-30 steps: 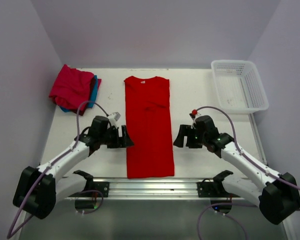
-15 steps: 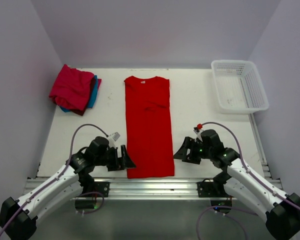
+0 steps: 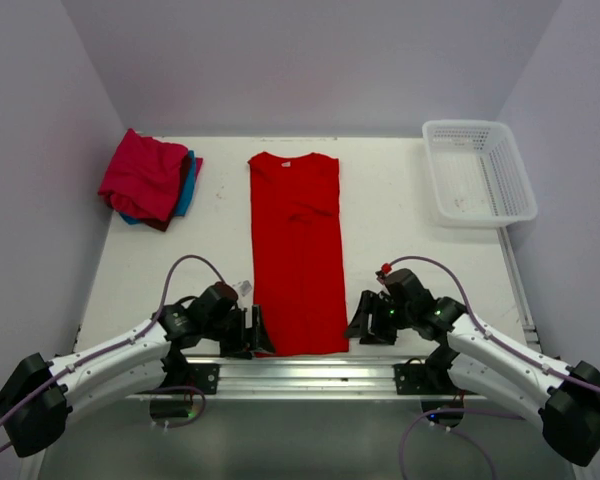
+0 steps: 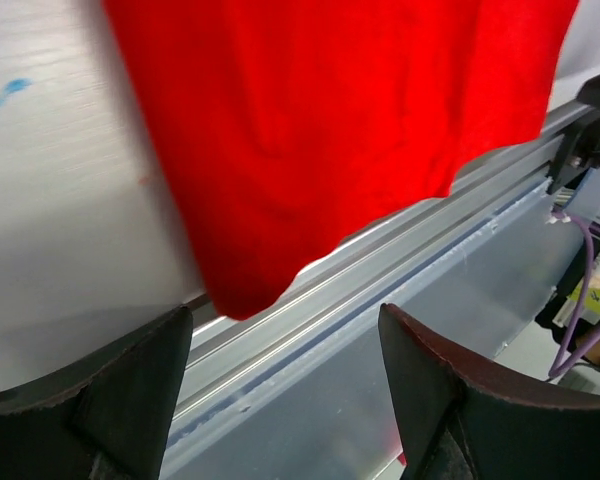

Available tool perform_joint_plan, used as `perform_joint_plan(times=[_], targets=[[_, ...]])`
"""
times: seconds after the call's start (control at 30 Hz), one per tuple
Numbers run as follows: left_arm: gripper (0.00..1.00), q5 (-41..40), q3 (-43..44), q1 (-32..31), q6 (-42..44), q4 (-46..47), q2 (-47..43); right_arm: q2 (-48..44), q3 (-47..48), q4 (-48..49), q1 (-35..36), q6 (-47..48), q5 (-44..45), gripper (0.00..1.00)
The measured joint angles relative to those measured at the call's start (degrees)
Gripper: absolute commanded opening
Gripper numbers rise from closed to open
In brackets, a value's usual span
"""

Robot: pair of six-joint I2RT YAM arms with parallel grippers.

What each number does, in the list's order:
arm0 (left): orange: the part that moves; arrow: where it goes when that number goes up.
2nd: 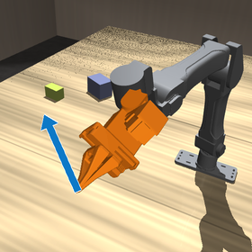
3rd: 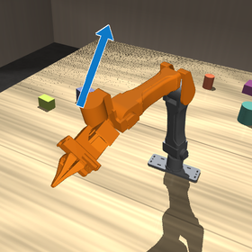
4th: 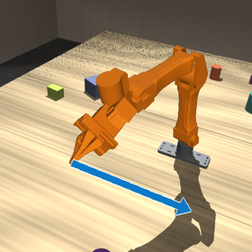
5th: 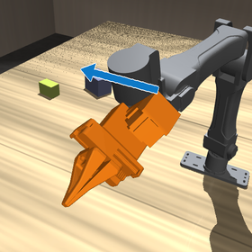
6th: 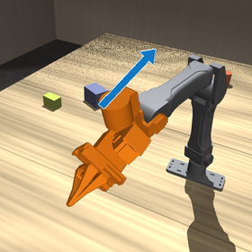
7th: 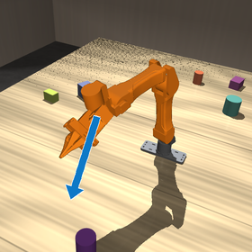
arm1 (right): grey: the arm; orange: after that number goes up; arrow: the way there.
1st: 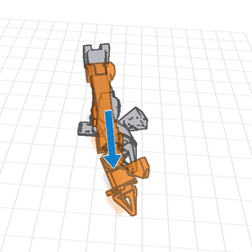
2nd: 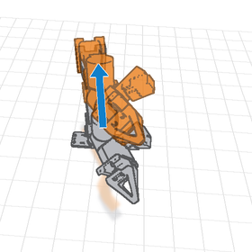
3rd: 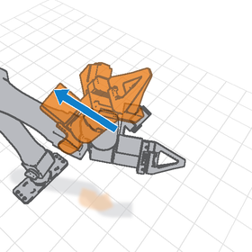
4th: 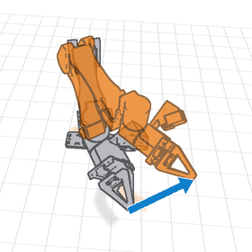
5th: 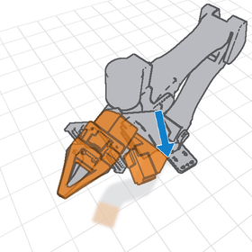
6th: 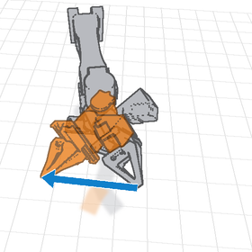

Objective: Fold and stack the t-shirts
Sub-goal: Grab the bottom of the folded rectangular tshirt with both arms

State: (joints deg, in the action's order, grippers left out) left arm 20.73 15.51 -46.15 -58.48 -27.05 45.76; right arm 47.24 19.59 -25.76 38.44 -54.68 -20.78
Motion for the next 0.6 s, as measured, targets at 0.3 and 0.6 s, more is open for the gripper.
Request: perform_joint_plan(times=[0.3, 0.6], targets=[[0.67, -1.68, -1.33, -3.45, -4.50, 6.40, 1.79, 0.96, -0.33, 0.15, 3.23, -2.75, 2.03, 0.50], [0.51, -3.48, -2.69, -4.87, -6.75, 9.27, 3.17, 3.41, -0.90, 1.16, 5.42, -4.92, 3.63, 0.51]])
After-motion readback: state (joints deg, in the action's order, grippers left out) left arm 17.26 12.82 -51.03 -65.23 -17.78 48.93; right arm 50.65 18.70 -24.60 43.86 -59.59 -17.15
